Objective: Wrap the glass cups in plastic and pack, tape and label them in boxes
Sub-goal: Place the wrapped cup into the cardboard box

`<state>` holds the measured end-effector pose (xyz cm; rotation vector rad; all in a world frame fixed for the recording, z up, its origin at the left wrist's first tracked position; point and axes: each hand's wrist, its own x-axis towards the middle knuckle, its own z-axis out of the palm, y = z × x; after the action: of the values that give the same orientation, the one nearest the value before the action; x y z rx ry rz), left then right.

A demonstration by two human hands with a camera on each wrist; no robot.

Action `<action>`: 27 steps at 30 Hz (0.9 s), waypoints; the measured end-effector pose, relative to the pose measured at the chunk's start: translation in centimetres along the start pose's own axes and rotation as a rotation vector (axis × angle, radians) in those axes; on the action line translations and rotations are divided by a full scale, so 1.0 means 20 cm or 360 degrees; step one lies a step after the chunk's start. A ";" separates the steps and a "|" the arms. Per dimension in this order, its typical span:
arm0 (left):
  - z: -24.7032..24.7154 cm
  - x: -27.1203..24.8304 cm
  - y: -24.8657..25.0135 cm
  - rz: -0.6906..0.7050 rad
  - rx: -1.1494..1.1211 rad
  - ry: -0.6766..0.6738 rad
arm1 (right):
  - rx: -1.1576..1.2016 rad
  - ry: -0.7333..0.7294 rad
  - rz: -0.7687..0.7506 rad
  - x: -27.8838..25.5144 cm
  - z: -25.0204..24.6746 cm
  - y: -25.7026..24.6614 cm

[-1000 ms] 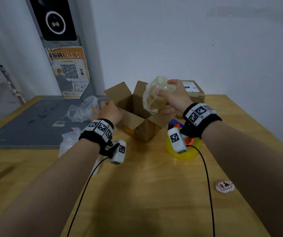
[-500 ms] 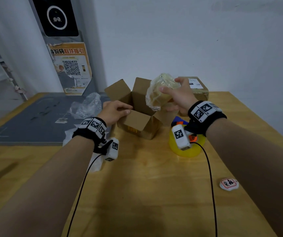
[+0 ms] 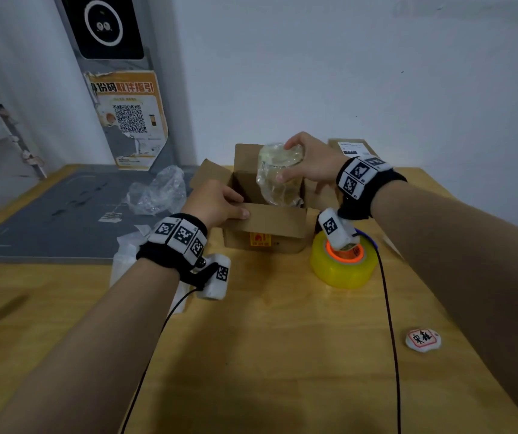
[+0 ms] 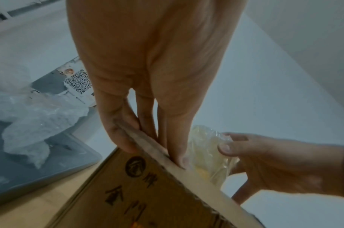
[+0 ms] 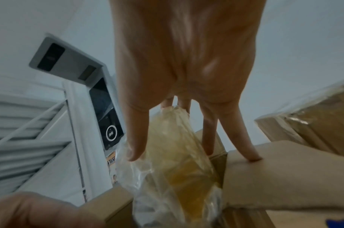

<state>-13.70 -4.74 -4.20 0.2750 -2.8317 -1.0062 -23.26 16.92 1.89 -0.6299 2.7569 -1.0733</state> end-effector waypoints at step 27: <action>0.24 0.07 -0.03 -0.0002 -0.0237 0.0318 | -0.0290 0.0004 -0.0270 0.04 0.25 -0.13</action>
<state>-15.85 -2.65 -8.17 0.3409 -2.5648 -1.1161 -21.77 11.80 -0.02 -0.9005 2.8681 -0.8563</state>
